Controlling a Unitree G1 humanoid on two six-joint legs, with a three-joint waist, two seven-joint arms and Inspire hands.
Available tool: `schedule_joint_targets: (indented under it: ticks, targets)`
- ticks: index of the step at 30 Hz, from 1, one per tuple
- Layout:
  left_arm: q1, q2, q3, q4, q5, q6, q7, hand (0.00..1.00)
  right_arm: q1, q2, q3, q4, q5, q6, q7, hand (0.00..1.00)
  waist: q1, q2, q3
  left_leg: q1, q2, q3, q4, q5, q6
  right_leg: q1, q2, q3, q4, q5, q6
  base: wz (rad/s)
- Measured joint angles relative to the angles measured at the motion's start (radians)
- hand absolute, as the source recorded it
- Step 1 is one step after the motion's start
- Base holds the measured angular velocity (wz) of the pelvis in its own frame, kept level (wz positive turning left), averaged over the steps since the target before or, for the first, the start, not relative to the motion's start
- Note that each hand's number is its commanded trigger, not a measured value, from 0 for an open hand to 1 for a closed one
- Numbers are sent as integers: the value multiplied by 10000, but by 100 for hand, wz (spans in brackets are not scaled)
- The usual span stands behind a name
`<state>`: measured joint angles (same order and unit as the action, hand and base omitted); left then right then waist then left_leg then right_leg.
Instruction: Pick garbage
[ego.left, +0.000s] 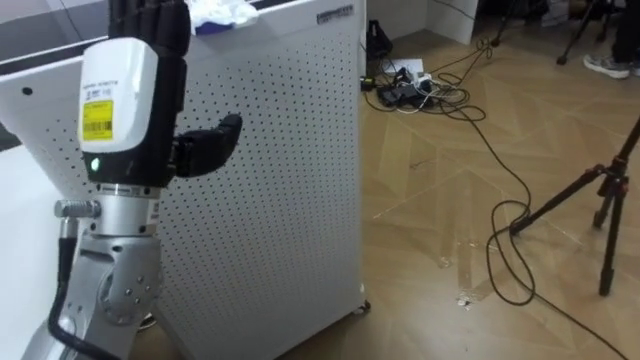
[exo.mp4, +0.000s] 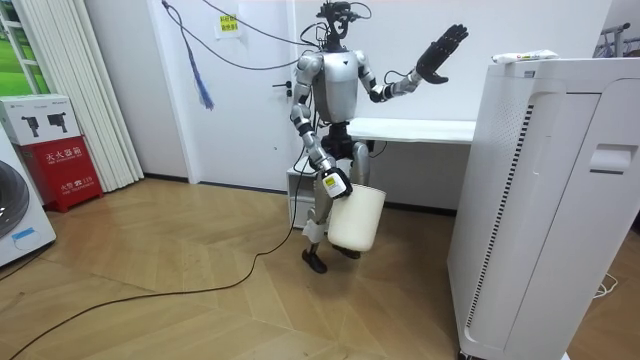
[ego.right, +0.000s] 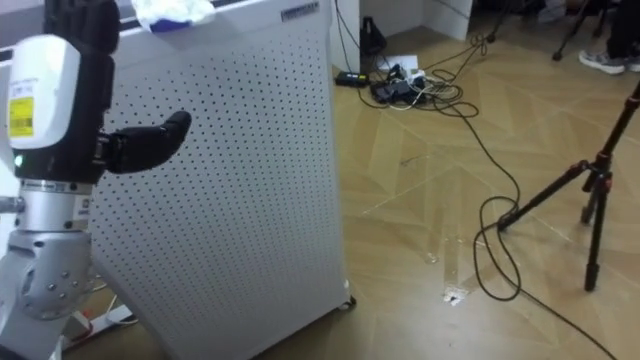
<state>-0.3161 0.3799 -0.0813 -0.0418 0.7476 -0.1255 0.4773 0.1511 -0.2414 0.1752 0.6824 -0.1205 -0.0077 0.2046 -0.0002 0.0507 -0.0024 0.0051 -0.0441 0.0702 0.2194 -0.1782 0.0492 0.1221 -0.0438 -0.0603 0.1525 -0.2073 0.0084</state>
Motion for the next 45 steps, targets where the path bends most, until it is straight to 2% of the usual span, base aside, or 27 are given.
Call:
schedule_joint_targets:
  ticks: [2,4,7,9,14,18,21,24,29,33,37,39,41,45]
  targets:
    - [-136,120,0,182,0,149,-18,0,-79,-40,-2,-9,-31,111,-28,100,45,40,0,10,-7,19,4,0,0,18,-6,21,2,0,0,0]
    - [-328,276,0,434,-13,309,-77,0,-175,-87,-3,-10,-67,132,-38,100,56,101,38,8,-19,19,7,-1,1,30,-16,21,1,0,1,0]
    - [-545,449,29,831,-127,557,-186,0,-205,-207,-8,-197,-161,221,-57,100,42,294,147,-5,-29,38,8,-4,6,-2,-30,20,14,8,15,0]
    - [-749,562,29,1199,-132,673,-375,0,-205,-240,-7,-273,-195,223,-55,100,33,446,106,-108,-26,38,17,-4,7,-97,-27,14,32,14,24,0]
    - [-1241,1085,34,1819,-891,748,-537,0,-201,-265,-10,-289,-204,223,-34,100,-221,653,115,-127,-31,88,18,-2,10,-120,-45,56,27,14,24,-1]
    - [-1733,1257,37,2093,-900,814,-563,0,-203,-414,-22,-302,-203,223,16,100,-209,696,103,-117,-24,217,-12,-1,10,-190,-46,245,33,13,24,-10]
    - [-1781,1519,39,2295,-901,834,-562,0,-190,-509,-25,-302,-201,223,-5,100,-220,716,89,-55,-11,367,-110,-1,10,-183,-44,338,28,13,24,-17]
    - [-1783,1557,38,2332,-917,952,-577,0,-143,-663,-28,-302,-195,268,-68,100,-230,733,86,-24,-16,390,-179,-1,10,-182,-51,331,24,14,25,-3]
    - [-1783,1676,38,2403,-920,1223,-725,0,-144,-691,-31,-302,-187,310,-129,100,-236,759,69,38,-20,444,-237,-1,10,-200,-55,355,6,14,25,0]
    - [-1808,1979,38,2421,-902,1285,-783,0,-148,-757,-33,-301,-186,310,-74,100,-240,797,41,69,-13,566,-247,-1,10,-165,-59,409,6,14,25,-6]
    - [-2303,2127,37,2857,-870,1338,-814,0,-149,-779,-56,-309,-180,311,-62,100,-230,795,42,135,-8,612,-327,-1,10,-154,-54,477,7,14,25,-5]
    - [-2561,2352,-15,3137,-868,1473,-963,0,-140,-796,-58,-310,-103,311,-59,100,-281,798,44,167,-5,666,-328,-1,10,-132,-53,574,8,14,26,-7]
    - [-2837,2378,-16,3431,-870,1512,-986,0,-128,-818,-60,-309,-70,311,-61,100,-284,806,48,168,-8,687,-328,-2,10,-132,-57,607,8,15,28,0]
    - [-3000,2543,-16,3599,-833,1614,-1179,0,-35,-797,-318,-307,-55,310,-38,100,-378,909,63,169,-16,686,-326,-2,11,-140,-57,728,0,17,31,0]
